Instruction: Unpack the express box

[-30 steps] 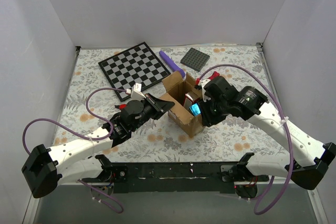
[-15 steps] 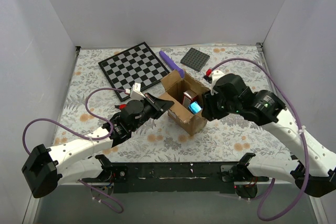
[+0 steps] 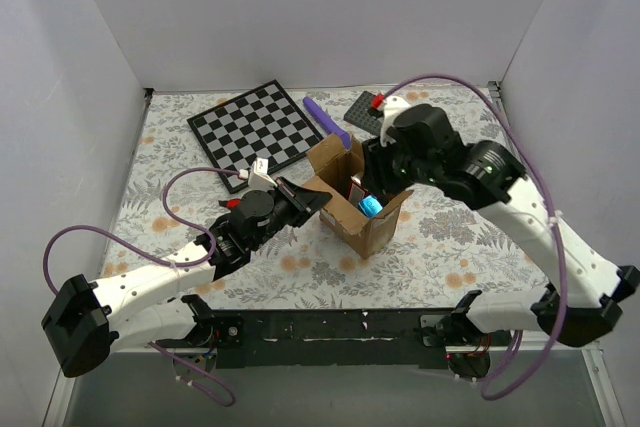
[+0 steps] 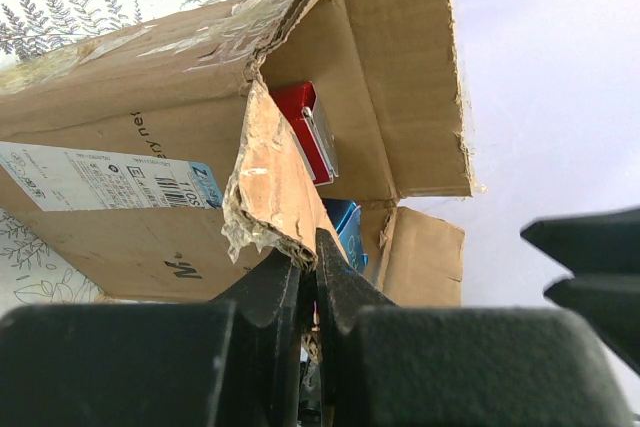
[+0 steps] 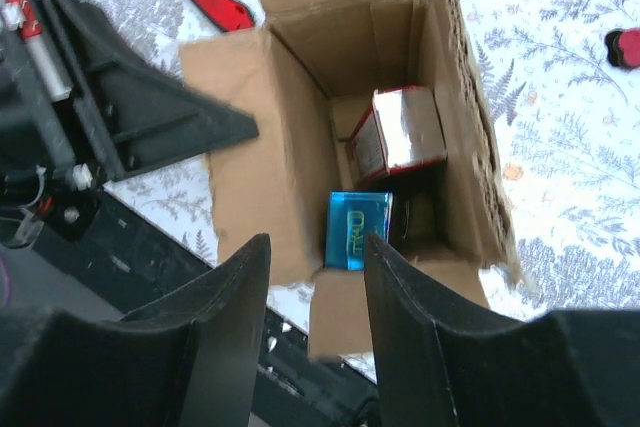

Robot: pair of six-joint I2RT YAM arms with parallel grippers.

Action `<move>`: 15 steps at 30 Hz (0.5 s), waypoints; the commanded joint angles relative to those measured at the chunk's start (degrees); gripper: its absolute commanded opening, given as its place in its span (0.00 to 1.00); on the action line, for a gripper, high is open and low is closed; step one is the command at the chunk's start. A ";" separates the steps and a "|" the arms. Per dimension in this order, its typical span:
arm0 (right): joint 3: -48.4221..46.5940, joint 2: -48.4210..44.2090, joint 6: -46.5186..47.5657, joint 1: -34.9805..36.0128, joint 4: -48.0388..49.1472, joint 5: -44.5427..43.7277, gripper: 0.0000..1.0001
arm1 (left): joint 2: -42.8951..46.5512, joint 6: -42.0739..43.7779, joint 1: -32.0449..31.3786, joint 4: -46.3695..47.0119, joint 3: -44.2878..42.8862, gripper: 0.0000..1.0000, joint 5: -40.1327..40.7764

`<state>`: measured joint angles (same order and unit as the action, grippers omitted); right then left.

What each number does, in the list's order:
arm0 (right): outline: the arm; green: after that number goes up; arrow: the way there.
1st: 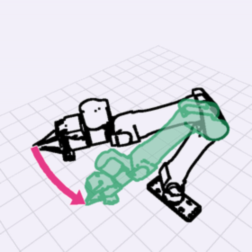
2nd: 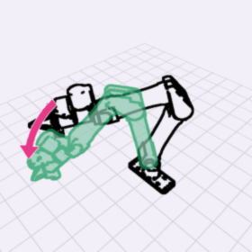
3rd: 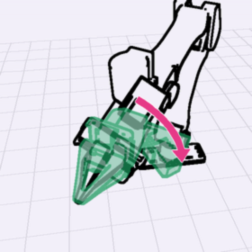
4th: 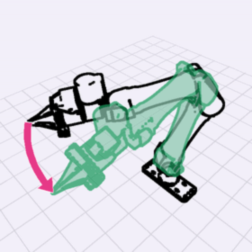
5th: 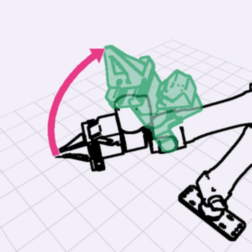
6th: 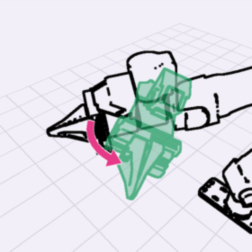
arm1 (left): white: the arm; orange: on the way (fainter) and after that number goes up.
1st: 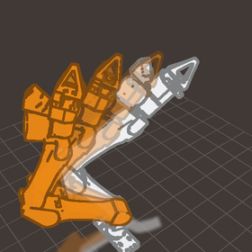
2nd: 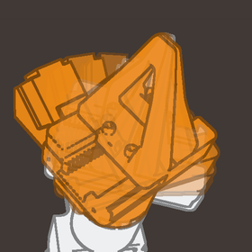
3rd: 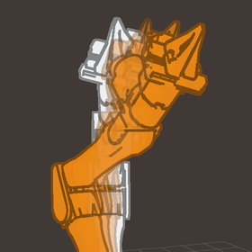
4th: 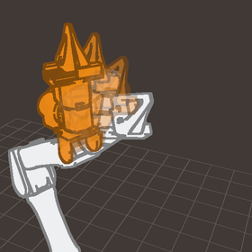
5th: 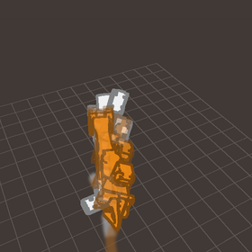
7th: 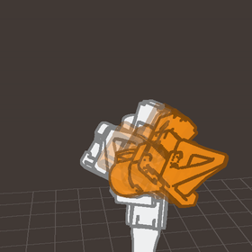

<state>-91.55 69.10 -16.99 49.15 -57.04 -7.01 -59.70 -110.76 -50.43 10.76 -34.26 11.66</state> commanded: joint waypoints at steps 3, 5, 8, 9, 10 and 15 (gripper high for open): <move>-8.29 13.23 6.09 0.25 -4.30 -3.19 0.50 | -2.96 3.18 0.86 -13.05 2.53 0.00 4.34; -8.39 14.22 6.62 0.25 -4.84 -3.02 0.54 | -2.96 3.18 0.86 -13.05 2.53 0.00 4.07; -8.91 15.62 7.41 0.25 -6.42 -2.49 0.58 | -2.79 3.18 0.86 -13.14 2.62 0.00 3.81; -8.91 15.89 7.41 0.25 -7.12 -2.49 0.59 | -2.79 3.27 0.86 -13.14 2.62 0.00 3.81; -8.48 15.98 7.59 0.25 -7.12 -2.40 0.59 | -2.61 3.27 0.86 -13.05 2.71 0.00 3.63; -5.49 15.45 6.98 0.16 -8.70 -1.96 0.63 | -1.82 3.80 0.86 -13.14 2.71 0.00 4.07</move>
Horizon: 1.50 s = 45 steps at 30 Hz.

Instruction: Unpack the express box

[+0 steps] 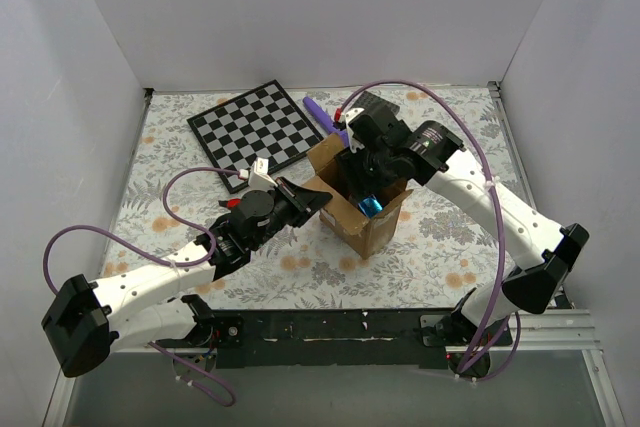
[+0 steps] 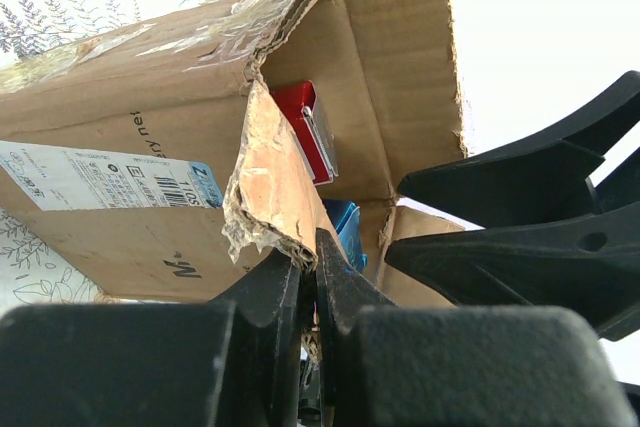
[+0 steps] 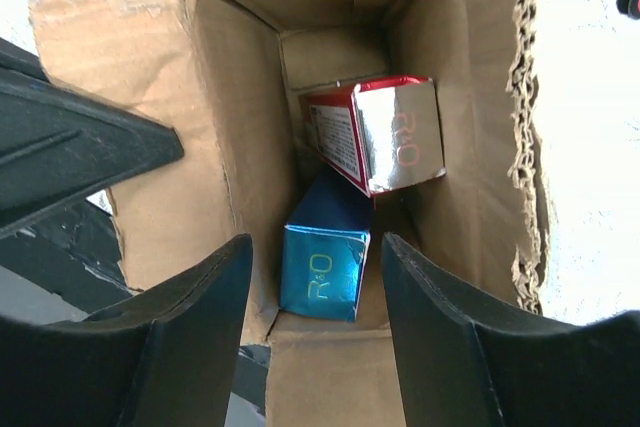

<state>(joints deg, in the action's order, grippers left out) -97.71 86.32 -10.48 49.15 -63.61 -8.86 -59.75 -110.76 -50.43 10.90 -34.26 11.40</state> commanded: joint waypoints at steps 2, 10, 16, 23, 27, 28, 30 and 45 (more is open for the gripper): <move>2.34 -2.30 0.46 0.25 -2.21 0.16 0.66 | -1.52 3.97 0.86 -13.36 2.71 0.00 4.42; 7.62 -3.18 0.90 0.25 -1.25 2.01 0.76 | -1.86 4.06 0.86 -13.09 2.36 0.00 4.07; 10.43 -3.00 1.34 0.25 0.51 2.27 0.75 | -1.78 4.15 0.86 -13.01 2.09 0.01 3.89; 10.44 -3.18 1.52 0.16 0.86 2.88 0.44 | -1.25 4.15 0.86 -13.36 2.09 0.01 4.16; 7.55 -4.41 0.99 0.25 0.60 2.27 0.26 | -1.16 4.85 0.86 -13.44 1.92 0.01 4.51; 6.67 -4.76 0.73 0.25 0.60 2.01 0.24 | -1.08 5.03 0.86 -13.62 1.74 0.01 4.68; 3.86 -6.24 -0.15 0.25 0.95 0.69 0.20 | -0.99 5.38 0.86 -14.32 1.30 0.01 5.39; 1.81 -24.35 -3.14 0.16 15.35 -31.01 0.15 | 1.47 5.82 0.86 -17.22 1.48 0.02 8.29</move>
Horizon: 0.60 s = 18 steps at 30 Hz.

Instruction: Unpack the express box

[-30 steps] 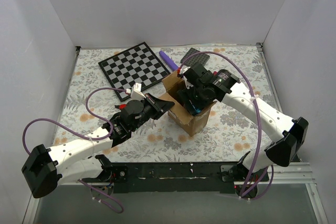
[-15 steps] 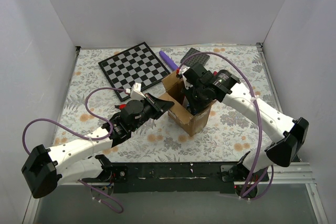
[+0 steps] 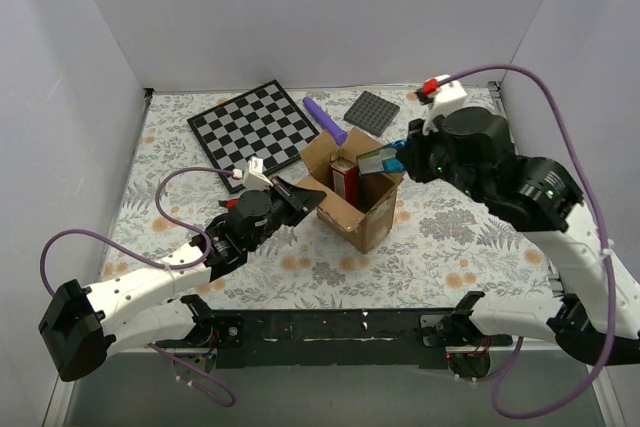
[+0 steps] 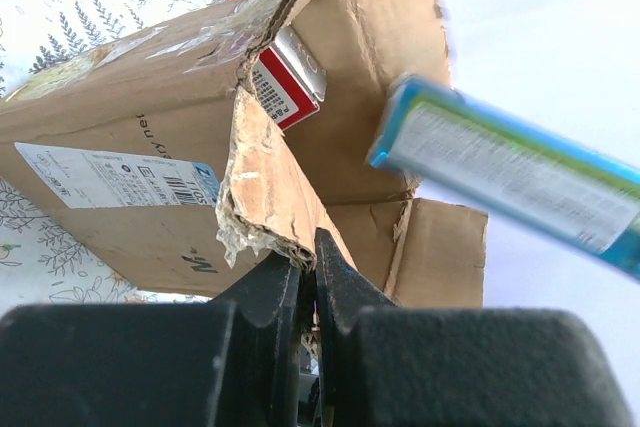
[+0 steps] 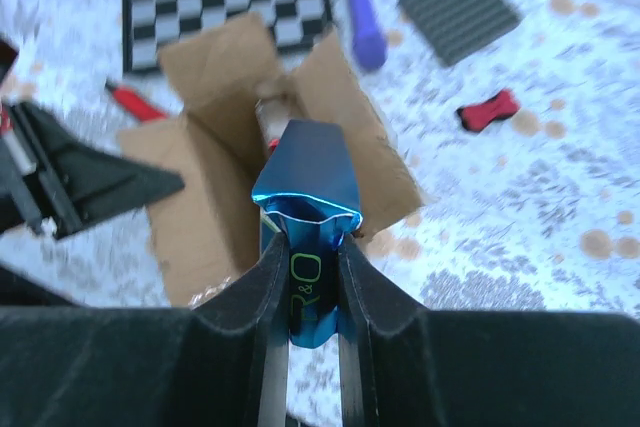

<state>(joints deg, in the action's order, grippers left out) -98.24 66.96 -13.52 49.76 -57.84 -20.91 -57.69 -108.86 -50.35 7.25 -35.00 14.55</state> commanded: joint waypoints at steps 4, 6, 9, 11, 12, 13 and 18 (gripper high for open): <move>7.96 -10.26 0.42 -0.45 15.03 -29.09 0.15 | 0.65 4.00 0.78 -14.71 2.66 0.02 5.67; 11.11 -13.51 1.03 -0.54 18.46 -32.61 0.14 | 1.26 4.00 0.78 -15.15 2.84 0.02 5.67; 14.46 -15.37 2.97 -0.54 20.58 -34.38 0.15 | 2.05 4.01 0.78 -15.59 3.19 0.03 5.58; 15.44 -14.23 2.36 -0.45 18.05 -34.73 0.15 | 2.23 4.00 0.78 -15.77 3.36 0.03 5.58; 17.10 -13.96 2.10 -0.45 17.51 -34.64 0.16 | 2.49 4.00 0.78 -15.86 3.45 0.03 5.49; 18.07 -13.79 1.74 -0.54 17.15 -34.64 0.16 | 2.58 3.92 0.78 -15.95 3.54 0.03 5.49; 27.29 -14.57 1.13 -0.63 18.38 -35.17 0.18 | 2.94 2.95 0.78 -15.86 4.42 0.04 4.97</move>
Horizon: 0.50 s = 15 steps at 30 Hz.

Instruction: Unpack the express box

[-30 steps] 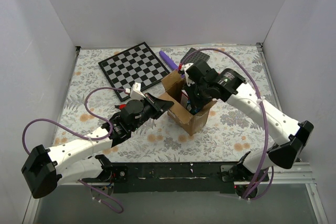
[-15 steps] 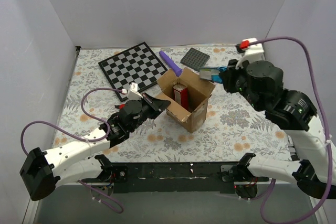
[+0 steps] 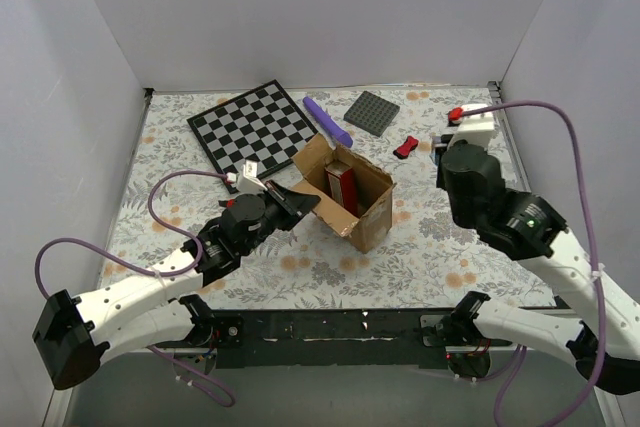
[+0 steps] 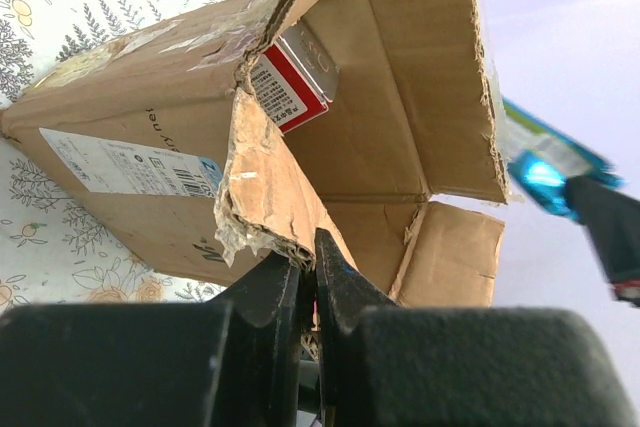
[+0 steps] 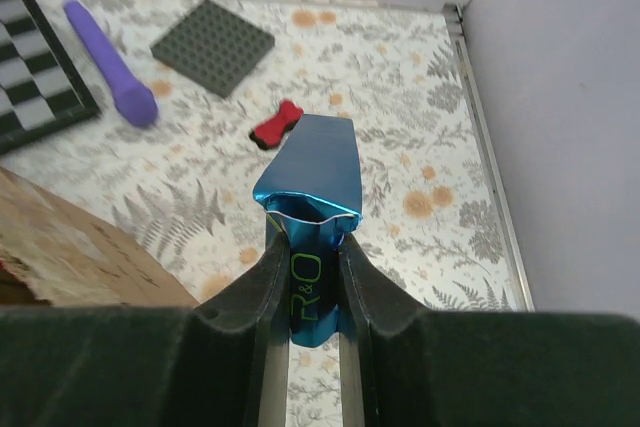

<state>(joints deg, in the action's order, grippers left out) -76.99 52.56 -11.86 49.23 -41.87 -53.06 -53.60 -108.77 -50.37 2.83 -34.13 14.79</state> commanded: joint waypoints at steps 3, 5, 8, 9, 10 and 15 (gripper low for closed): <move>12.46 -1.57 -2.64 -0.80 3.98 -2.40 0.18 | -1.15 2.69 0.80 -11.44 3.90 0.04 4.81; 16.85 -2.19 -3.43 -1.94 5.99 -1.36 0.18 | -1.24 2.69 0.80 -11.53 3.98 0.04 4.73; 20.20 -1.58 -3.61 -5.27 7.58 1.97 0.19 | -1.41 3.21 0.80 -11.44 3.63 0.04 4.55; 20.74 -1.32 -3.61 -6.24 7.76 2.78 0.19 | -1.42 3.30 0.80 -11.62 3.54 0.05 4.64; 21.09 -0.53 -3.52 -7.21 8.11 4.70 0.20 | -1.50 3.30 0.80 -11.53 3.28 0.05 4.64; 23.37 1.32 -3.43 -12.14 8.38 10.33 0.36 | -1.24 3.30 0.80 -11.80 3.28 0.06 4.37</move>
<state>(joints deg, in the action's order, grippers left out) -54.50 53.08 -14.41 39.64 -37.32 -47.22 -53.06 -109.06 -50.37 3.20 -33.26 14.79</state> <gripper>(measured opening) 0.313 0.059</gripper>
